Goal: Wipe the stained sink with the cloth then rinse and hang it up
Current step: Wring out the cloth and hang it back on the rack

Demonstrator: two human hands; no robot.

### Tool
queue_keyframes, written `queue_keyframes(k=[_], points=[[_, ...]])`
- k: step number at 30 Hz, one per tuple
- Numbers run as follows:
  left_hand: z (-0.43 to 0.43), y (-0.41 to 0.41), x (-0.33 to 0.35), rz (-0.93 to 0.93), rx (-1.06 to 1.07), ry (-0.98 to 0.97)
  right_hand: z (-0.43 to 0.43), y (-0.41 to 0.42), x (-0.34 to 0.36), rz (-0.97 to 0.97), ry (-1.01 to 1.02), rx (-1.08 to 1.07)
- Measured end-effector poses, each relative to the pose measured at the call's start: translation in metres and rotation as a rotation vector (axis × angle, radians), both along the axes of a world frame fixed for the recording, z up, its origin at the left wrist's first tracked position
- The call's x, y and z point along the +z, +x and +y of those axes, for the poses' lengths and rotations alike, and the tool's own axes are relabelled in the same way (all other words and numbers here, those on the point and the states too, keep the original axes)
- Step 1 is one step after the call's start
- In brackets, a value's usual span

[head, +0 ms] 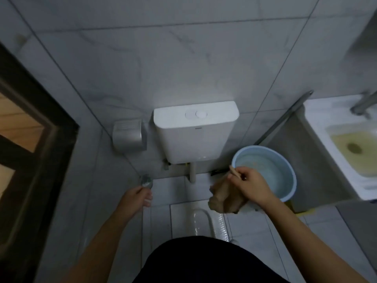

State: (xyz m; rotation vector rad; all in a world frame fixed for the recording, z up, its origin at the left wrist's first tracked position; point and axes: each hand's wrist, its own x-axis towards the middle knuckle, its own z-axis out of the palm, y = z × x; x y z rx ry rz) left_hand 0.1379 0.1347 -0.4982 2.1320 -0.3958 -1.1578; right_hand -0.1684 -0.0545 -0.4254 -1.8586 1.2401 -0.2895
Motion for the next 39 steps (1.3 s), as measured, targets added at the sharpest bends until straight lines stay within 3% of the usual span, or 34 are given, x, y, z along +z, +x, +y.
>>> queue_keyframes(k=[3,10,17,20,24,28,30,34,36,39], points=[[-0.037,0.000,0.044,-0.080,-0.103,-0.109,-0.030,0.023,0.056,-0.075,-0.094,0.136],[-0.112,0.011,0.191,-0.243,-0.106,-0.435,-0.094,0.072,0.230,-0.188,-0.391,0.387],[-0.142,-0.004,0.357,-0.346,-0.239,-0.775,-0.104,0.094,0.359,-0.344,-0.406,0.587],[-0.147,-0.023,0.400,-0.443,-0.375,-0.792,-0.102,0.098,0.386,-0.404,-0.375,0.635],[-0.147,-0.037,0.415,-0.298,-0.503,-0.752,-0.100,0.097,0.407,-0.435,-0.373,0.680],[-0.143,-0.031,0.423,-0.103,-0.438,-0.898,-0.107,0.087,0.420,-0.350,-0.506,0.665],[-0.142,-0.021,0.435,-0.221,-0.391,-0.905,-0.112,0.081,0.425,-0.245,-0.629,0.631],[-0.144,-0.001,0.476,-0.667,-0.423,-0.840,-0.118,0.071,0.449,-0.157,-0.773,0.545],[-0.149,0.003,0.504,-0.895,-0.434,-0.831,-0.123,0.068,0.468,-0.218,-0.842,0.461],[-0.156,0.007,0.529,-1.032,-0.489,-0.798,-0.132,0.065,0.481,-0.380,-0.830,0.392]])
